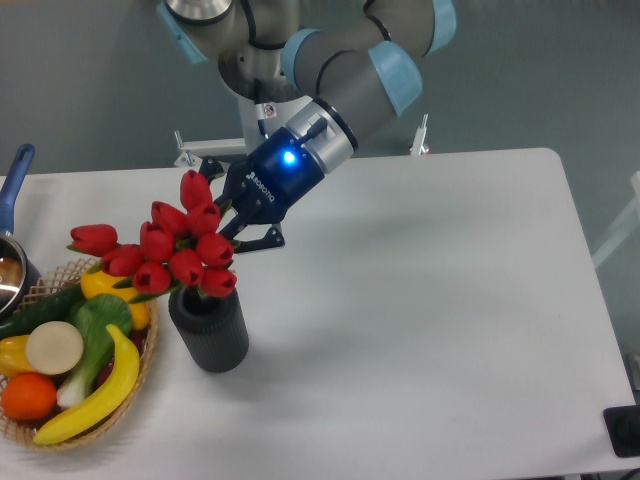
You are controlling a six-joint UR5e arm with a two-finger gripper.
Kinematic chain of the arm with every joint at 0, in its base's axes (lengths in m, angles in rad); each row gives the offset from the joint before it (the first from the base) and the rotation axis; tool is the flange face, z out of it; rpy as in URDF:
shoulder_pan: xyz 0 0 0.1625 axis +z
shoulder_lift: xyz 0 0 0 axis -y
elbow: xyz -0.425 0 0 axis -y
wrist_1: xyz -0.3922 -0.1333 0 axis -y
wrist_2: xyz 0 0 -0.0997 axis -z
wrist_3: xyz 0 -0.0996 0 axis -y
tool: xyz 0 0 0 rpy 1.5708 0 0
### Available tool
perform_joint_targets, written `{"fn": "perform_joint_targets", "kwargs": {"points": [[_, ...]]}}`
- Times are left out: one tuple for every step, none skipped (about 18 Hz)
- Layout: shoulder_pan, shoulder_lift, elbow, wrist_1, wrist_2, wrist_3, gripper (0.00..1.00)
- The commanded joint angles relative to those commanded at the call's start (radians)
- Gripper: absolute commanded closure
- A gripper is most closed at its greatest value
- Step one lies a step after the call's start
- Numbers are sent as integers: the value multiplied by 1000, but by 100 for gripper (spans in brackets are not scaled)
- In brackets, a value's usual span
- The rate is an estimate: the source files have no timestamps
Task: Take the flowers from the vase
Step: 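Lift the tulip bunch straight up out of the black vase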
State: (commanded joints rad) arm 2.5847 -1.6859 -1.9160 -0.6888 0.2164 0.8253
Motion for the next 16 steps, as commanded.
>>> {"fn": "perform_joint_targets", "kwargs": {"points": [[9,5,2,0,-9,0,100],[20,11,2,0,-15,-2,100],[25,12,5,0,-25,-2,100],[28,17,9,0,-32,-2,100],[40,20,11,0,-41,-2,100],[46,22,15,0,-57,-2,100],[52,26,21,0,-69,-2,100],[69,28,26,0,-80,-2,100],[81,28,31,0,-95,-2,100],[87,29,38,0,-109,-2,100],[104,32,43,0,-115,-2,100],[121,34,46,0,-117,-2,100],[129,38,51,0,-117,-2,100],[143,46,52,-2,-114,-2,100],[162,52,52,-3,-112,-3,100],[182,58,51,-5,-109,-3,100]]}}
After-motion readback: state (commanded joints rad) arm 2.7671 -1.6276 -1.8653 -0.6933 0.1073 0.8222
